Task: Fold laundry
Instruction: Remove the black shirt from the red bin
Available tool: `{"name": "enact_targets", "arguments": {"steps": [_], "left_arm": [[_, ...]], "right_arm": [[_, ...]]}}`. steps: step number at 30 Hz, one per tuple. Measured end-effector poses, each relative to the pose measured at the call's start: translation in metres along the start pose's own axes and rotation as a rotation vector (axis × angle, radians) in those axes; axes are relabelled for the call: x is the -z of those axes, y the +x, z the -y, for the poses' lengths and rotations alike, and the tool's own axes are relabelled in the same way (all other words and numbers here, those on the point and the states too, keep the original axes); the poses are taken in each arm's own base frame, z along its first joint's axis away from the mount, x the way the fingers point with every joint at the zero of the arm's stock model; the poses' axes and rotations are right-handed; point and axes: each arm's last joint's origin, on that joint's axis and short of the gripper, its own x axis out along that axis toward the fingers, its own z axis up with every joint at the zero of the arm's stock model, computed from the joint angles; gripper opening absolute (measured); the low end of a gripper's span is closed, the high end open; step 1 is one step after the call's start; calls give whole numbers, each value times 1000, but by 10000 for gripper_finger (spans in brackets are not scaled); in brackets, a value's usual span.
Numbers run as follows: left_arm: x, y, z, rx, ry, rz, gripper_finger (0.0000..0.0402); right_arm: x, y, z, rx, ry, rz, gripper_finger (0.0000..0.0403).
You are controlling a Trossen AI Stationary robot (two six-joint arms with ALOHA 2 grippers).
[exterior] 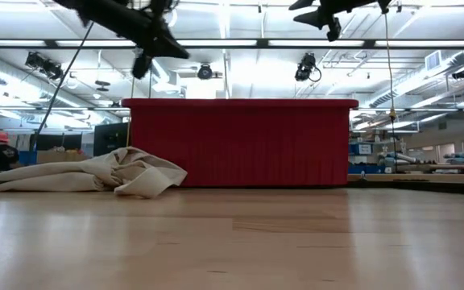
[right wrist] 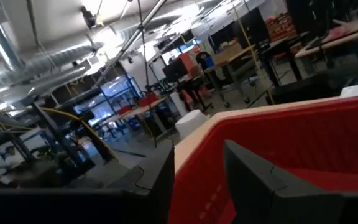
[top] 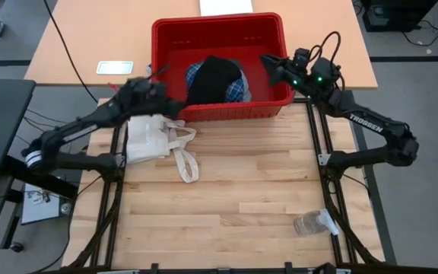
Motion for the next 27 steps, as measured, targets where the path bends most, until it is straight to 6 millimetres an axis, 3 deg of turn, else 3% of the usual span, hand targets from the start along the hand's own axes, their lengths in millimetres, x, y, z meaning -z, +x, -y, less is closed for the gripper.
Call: {"name": "enact_targets", "arguments": {"steps": [9,15,22,27], "left_arm": [[-55,55,-12,-16,33,22,7],[-75,97,-31,-52,8,2,22],[-99,125,-55,-108,12,-28,126],[-109,132,-48,-159,238,-118,217]], "right_arm": [[4,-6,-8,-82,-48,-80,145],[11,-6,-8,-70,-121,-134,145],[15,-6,-5,-39,-132,-179,145],[16,-6,-2,32,-132,-168,145]]}}
